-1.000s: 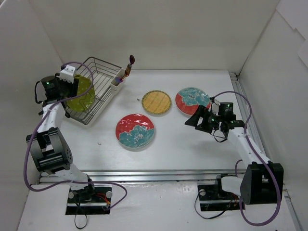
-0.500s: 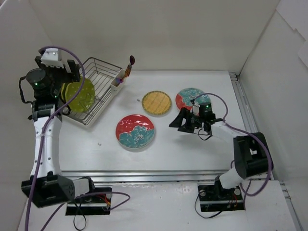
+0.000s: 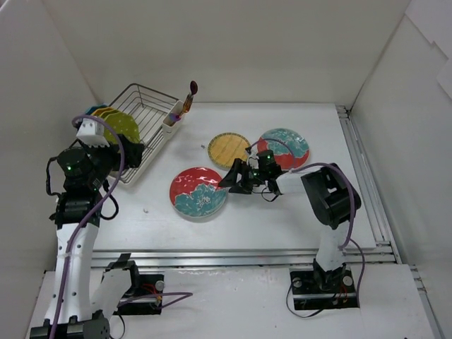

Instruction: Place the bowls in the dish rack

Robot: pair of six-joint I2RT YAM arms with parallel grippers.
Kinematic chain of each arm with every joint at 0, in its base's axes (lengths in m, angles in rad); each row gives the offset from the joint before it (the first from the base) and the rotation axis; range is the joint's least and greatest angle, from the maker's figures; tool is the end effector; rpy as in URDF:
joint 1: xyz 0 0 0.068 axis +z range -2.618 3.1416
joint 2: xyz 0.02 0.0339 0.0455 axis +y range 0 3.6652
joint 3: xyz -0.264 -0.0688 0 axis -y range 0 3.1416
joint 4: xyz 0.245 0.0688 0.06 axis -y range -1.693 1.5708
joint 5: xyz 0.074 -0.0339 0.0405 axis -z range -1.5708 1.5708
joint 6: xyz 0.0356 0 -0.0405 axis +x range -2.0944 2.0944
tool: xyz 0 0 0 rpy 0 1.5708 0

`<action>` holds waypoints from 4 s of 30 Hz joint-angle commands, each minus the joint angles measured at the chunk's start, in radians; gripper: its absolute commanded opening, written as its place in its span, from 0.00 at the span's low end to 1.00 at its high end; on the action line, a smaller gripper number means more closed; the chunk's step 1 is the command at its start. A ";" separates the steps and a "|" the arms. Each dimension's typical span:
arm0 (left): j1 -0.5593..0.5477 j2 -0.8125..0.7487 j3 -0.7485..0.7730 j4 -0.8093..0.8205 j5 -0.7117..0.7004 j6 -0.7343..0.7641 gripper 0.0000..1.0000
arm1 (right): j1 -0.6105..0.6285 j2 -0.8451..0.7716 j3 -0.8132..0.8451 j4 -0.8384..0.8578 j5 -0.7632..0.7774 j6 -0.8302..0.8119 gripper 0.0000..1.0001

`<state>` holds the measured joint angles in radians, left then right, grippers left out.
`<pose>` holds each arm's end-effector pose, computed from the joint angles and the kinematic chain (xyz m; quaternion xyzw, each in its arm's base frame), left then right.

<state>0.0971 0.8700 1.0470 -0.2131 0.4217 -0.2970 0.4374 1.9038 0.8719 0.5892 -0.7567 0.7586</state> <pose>0.1873 0.0036 0.4136 0.0047 0.7186 -0.2176 0.6604 0.3282 0.1805 0.1407 -0.0694 0.8068 0.5377 0.2348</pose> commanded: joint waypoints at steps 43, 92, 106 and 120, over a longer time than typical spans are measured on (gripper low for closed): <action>-0.243 0.070 -0.332 0.204 0.166 -0.387 0.75 | -0.123 -0.319 -0.108 0.104 -0.144 0.096 0.00; -0.459 0.485 -0.214 0.543 0.422 -0.573 0.06 | -0.195 -0.574 -0.200 0.103 -0.245 0.074 0.00; -0.505 0.535 -0.171 0.560 0.474 -0.576 0.11 | -0.192 -0.580 -0.205 0.103 -0.260 0.047 0.00; -0.523 0.558 -0.091 0.365 0.457 -0.453 0.21 | -0.196 -0.583 -0.197 0.104 -0.277 0.039 0.00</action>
<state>-0.3595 1.4445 0.8738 0.1005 0.8043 -0.7929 0.2153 1.3781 0.6292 0.5571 -0.9356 0.7864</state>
